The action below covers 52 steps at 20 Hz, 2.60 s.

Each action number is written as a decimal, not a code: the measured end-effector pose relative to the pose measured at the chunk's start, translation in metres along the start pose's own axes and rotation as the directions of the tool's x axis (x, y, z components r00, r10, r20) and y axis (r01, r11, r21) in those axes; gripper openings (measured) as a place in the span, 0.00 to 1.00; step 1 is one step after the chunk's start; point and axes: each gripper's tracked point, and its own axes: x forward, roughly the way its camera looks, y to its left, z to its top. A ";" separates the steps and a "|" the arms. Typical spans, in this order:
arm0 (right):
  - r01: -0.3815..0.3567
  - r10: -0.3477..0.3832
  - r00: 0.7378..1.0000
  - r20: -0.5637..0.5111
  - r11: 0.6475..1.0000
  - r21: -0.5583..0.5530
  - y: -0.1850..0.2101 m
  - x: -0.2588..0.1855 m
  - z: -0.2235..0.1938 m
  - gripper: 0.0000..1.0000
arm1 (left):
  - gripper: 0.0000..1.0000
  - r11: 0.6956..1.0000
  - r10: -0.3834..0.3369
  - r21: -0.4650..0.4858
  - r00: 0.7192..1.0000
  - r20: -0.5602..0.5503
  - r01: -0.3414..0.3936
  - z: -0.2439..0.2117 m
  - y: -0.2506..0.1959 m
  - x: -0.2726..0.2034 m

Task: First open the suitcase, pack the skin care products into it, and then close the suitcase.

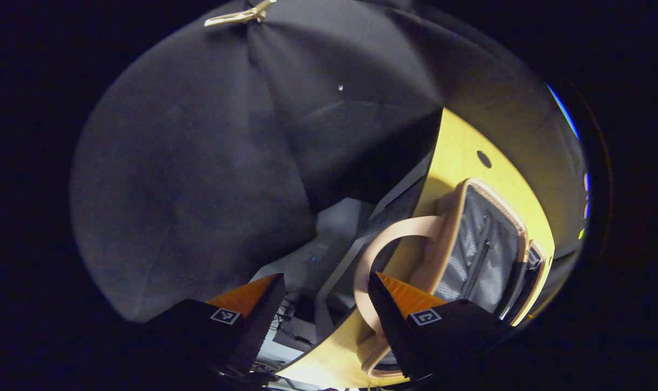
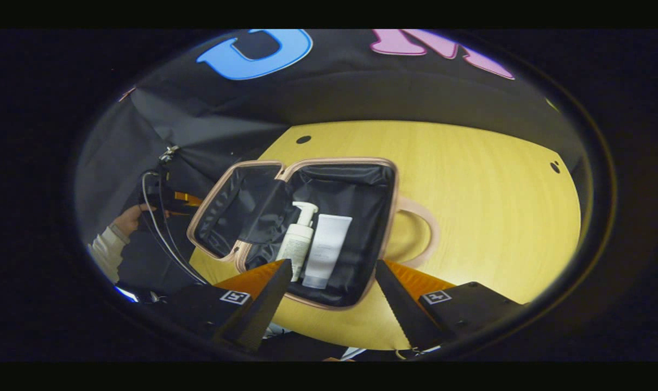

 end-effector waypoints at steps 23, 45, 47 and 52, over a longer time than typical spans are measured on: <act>-0.039 0.028 0.986 0.167 0.997 0.059 -0.043 -0.088 -0.013 0.98 | 0.08 0.865 -0.502 0.153 0.829 0.245 0.478 0.040 -0.178 -0.228; 0.246 -0.331 0.874 0.357 0.933 0.263 -0.241 -0.303 -0.100 0.97 | 0.14 0.608 -0.416 0.679 0.894 -0.169 0.412 -0.257 -0.567 -0.104; 0.241 -0.323 0.875 0.361 0.937 0.253 -0.249 -0.309 -0.113 0.97 | 0.20 0.618 -0.346 0.713 0.929 -0.131 0.331 -0.259 -0.563 -0.099; 0.247 -0.231 0.873 0.429 0.969 0.020 -0.293 -0.326 -0.107 0.98 | 0.91 0.651 -0.343 0.755 0.919 0.197 0.081 -0.233 -0.574 -0.169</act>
